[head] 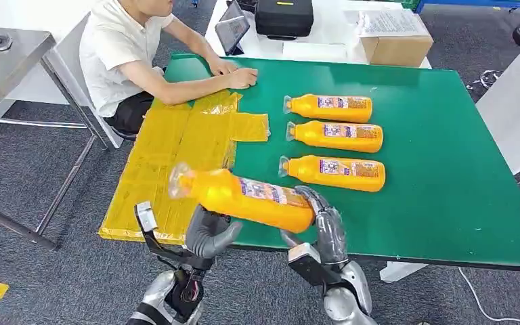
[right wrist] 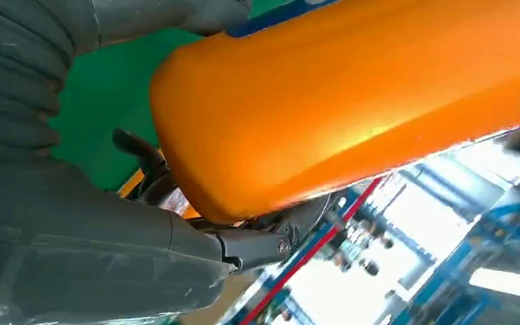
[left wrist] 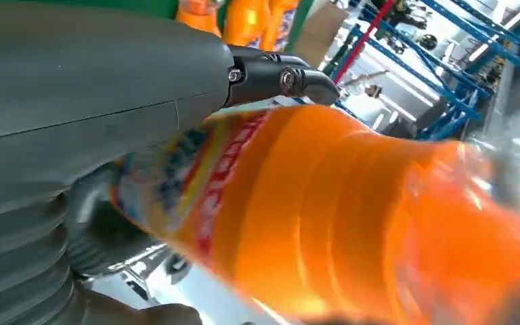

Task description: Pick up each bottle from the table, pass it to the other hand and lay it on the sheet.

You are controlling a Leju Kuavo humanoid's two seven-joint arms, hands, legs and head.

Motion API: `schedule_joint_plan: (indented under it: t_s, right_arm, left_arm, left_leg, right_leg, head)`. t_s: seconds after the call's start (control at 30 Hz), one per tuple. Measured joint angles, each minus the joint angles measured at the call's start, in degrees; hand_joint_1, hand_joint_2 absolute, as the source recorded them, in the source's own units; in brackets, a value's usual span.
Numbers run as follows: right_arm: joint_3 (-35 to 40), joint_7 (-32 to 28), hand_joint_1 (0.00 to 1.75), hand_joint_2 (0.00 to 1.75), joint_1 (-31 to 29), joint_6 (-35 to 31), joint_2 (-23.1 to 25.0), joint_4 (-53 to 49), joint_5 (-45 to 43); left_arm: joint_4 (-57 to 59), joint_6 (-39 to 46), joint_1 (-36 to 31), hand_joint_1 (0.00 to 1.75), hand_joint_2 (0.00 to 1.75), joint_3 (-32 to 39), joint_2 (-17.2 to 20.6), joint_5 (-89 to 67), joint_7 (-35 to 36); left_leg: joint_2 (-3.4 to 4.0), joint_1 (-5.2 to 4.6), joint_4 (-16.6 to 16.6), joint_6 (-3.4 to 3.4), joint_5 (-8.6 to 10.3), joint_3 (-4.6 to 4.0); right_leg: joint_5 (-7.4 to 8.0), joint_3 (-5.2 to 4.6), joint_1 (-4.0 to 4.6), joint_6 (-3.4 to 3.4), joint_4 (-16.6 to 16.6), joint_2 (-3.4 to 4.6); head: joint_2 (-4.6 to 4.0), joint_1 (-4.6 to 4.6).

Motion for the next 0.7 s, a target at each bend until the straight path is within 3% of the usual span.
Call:
schedule_joint_plan:
  t_s: [0.37,0.4,0.43,0.6,0.63,0.67,0.7]
  right_arm:
    - [6.08,-0.07,1.64,1.75,-0.68,3.18,0.13,0.00,-0.37]
    - [6.43,-0.07,1.61,1.75,-0.76,3.41,0.26,0.00,-0.44]
    - [6.69,-0.02,1.54,1.75,-0.83,3.59,0.35,0.00,-0.59]
    - [7.92,0.35,1.54,1.75,-1.12,4.90,0.77,0.55,-2.63]
    - [8.12,0.35,1.33,1.75,-1.12,4.99,0.79,0.72,-2.80]
    - [8.29,0.35,0.58,1.75,-1.15,5.05,0.81,0.87,-2.93]
    - [8.40,0.35,0.00,1.75,-1.19,5.05,0.85,0.96,-2.97]
  left_arm:
    - [0.29,-0.96,-0.40,0.00,1.75,-0.46,0.00,0.13,-1.38]
    - [0.29,-0.94,-0.44,0.94,1.75,-0.46,0.00,0.09,-1.57]
    - [0.29,-0.92,-0.49,1.75,1.75,-0.46,0.00,0.00,-1.82]
    - [-0.07,-0.96,-0.53,1.75,1.75,-0.37,-0.02,-0.39,-3.74]
    - [-0.33,-0.96,-0.48,1.75,1.75,-0.35,-0.02,-0.39,-3.85]
    - [-0.55,-0.99,-0.44,1.75,1.75,-0.35,-0.02,-0.39,-3.94]
    - [-0.74,-0.99,-0.38,1.75,1.75,-0.31,-0.02,-0.39,-3.96]
  left_leg:
    - [-0.01,-0.01,0.00,0.00,0.00,-0.04]
    - [-0.01,-0.01,0.00,0.00,0.00,-0.04]
    - [0.00,-0.01,0.00,0.00,0.00,-0.04]
    - [-0.01,0.00,0.00,0.00,0.00,-0.04]
    - [0.00,0.00,0.00,0.00,0.00,-0.05]
    - [-0.01,0.00,0.00,0.00,0.00,-0.05]
    - [-0.01,0.00,0.00,0.00,0.00,-0.05]
  right_leg:
    - [0.00,-0.03,0.00,0.00,-0.01,0.00]
    - [0.00,-0.03,0.00,0.00,-0.01,0.00]
    - [0.00,-0.03,0.00,0.00,-0.01,0.00]
    - [0.00,-0.03,0.00,0.00,0.02,0.00]
    - [0.00,-0.03,0.00,0.00,0.02,0.00]
    - [0.00,-0.03,0.00,0.00,0.01,0.00]
    - [0.00,-0.03,0.00,0.00,0.01,0.00]
  head:
    - [0.00,0.00]
    - [0.00,0.00]
    - [0.00,0.00]
    - [0.00,0.00]
    - [0.00,0.00]
    - [0.00,0.00]
    - [0.00,0.00]
